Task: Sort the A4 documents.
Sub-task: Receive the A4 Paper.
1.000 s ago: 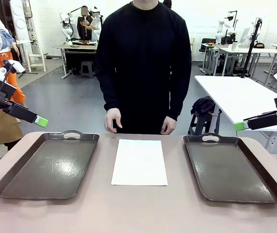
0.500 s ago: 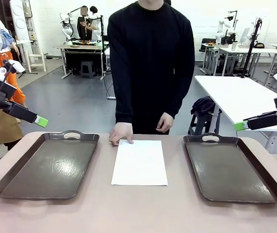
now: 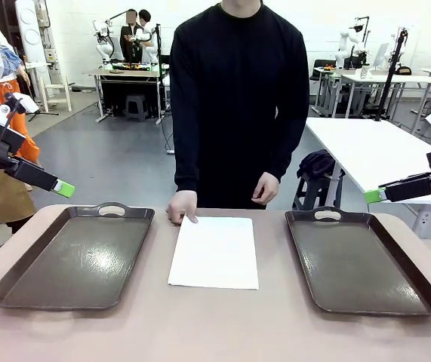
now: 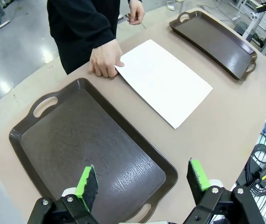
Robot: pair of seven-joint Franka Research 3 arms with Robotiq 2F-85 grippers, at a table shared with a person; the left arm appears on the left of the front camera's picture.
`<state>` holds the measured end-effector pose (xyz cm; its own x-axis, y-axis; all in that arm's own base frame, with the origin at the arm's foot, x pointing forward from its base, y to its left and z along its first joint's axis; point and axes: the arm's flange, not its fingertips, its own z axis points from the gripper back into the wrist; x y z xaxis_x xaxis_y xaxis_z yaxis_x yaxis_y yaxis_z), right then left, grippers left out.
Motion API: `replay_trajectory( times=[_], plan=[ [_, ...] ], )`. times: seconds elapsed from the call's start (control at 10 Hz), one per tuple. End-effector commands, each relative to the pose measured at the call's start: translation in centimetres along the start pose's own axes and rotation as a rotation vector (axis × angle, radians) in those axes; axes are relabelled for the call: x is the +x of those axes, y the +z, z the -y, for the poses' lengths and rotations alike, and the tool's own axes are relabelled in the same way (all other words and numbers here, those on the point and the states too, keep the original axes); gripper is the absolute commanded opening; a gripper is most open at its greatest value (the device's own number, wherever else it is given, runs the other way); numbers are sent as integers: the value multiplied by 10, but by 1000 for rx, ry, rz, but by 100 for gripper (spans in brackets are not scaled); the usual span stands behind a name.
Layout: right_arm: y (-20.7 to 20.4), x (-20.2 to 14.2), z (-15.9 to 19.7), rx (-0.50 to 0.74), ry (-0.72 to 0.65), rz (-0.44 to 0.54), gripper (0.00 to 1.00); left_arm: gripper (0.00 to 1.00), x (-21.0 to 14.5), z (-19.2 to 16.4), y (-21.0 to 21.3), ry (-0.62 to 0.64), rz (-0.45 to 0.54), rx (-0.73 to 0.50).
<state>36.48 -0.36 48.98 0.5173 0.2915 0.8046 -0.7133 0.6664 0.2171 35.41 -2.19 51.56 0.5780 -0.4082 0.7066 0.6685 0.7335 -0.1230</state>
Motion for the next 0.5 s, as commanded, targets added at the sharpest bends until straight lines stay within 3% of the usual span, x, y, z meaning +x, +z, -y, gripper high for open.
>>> replay_trajectory(
  times=[0.0, 0.4],
  plan=[
    [-3, 1, 4, 14, 14, 6, 100, 100, -1, -2, -1, -6, 4, -9],
    [-3, 1, 4, 14, 14, 6, 100, 100, -1, -2, -1, -6, 4, -9]
  ],
)
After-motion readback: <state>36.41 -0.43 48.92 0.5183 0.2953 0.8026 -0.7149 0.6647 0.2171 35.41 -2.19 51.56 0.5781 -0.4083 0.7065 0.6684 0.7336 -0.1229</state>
